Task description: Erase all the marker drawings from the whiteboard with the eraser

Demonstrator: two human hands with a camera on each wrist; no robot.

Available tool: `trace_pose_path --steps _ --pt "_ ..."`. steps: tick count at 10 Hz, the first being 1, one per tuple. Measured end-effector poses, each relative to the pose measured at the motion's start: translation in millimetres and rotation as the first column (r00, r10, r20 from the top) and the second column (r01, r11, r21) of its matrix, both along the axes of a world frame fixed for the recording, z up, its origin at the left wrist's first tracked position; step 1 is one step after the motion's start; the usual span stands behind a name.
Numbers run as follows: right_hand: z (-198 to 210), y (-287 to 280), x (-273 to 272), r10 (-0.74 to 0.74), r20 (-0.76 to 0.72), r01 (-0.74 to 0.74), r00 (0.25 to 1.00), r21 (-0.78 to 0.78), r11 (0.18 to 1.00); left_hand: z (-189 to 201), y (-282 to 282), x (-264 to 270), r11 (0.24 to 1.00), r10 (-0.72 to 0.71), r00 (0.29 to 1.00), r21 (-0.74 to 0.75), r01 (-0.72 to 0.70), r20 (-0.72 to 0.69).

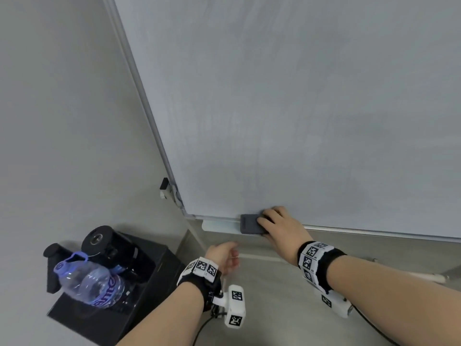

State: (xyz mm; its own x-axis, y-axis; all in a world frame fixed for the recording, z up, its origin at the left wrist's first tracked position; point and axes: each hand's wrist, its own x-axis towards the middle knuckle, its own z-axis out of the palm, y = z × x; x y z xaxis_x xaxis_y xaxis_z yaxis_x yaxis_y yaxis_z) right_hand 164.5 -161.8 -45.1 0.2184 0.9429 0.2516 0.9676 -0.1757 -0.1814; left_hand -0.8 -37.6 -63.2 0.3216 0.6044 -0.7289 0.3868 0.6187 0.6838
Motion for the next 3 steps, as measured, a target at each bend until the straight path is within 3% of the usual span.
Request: trace_pose_path --steps 1,3 --pt "-8.3 2.3 -6.0 -0.051 -0.042 0.047 0.998 -0.088 0.995 4.8 9.9 -5.1 1.000 0.007 1.000 -0.006 -0.007 0.017" --pt "1.1 -9.0 -5.9 -0.019 -0.046 0.013 0.999 -0.127 0.992 15.0 10.2 2.0 0.999 -0.044 0.997 -0.028 0.046 0.059"
